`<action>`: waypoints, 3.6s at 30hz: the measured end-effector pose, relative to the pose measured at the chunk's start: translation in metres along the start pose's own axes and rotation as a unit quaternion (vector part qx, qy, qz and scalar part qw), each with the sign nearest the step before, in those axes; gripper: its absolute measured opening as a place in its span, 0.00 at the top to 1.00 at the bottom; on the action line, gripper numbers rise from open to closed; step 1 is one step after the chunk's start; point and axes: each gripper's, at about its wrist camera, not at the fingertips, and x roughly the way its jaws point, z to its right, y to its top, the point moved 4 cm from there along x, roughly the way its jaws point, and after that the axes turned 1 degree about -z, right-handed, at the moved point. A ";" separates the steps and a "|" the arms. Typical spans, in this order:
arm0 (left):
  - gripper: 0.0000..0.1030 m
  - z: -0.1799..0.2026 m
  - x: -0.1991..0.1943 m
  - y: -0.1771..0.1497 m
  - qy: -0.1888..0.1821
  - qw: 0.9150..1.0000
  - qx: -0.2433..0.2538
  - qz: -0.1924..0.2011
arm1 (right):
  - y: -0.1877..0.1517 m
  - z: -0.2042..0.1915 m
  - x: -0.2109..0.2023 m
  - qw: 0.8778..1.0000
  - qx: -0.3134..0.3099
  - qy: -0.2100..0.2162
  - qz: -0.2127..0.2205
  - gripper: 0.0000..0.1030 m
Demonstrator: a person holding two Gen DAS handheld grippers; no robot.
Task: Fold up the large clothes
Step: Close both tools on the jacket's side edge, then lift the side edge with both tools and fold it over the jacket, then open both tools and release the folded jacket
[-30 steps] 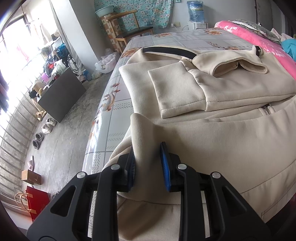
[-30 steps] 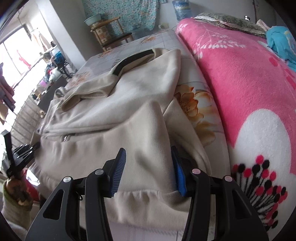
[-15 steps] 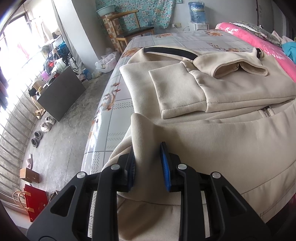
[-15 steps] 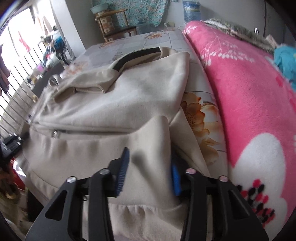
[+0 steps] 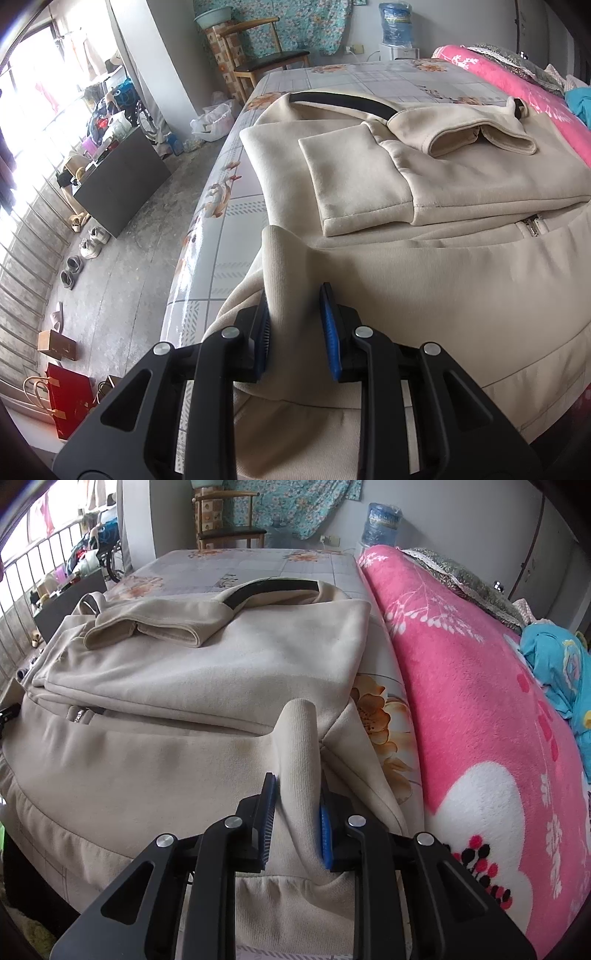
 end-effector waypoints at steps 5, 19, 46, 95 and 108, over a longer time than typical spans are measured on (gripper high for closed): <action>0.76 0.000 0.000 0.000 0.000 1.000 -0.001 0.000 | 0.000 -0.003 0.000 1.000 -0.005 -0.008 -0.001 0.80; 0.76 0.001 -0.001 0.001 0.005 1.000 0.004 0.001 | -0.002 -0.005 -0.001 1.000 -0.005 -0.014 0.002 0.80; 0.95 -0.018 -0.071 -0.007 -0.011 0.993 -0.009 0.115 | -0.019 -0.010 -0.098 0.990 0.031 -0.046 0.127 0.94; 0.72 -0.091 0.030 0.057 -0.213 0.968 -0.133 0.004 | 0.043 0.064 -0.002 0.998 0.052 0.039 -0.009 0.84; 0.33 0.015 0.018 0.040 -0.194 0.980 -0.048 -0.003 | 0.042 -0.068 0.022 0.996 0.007 0.090 0.012 0.43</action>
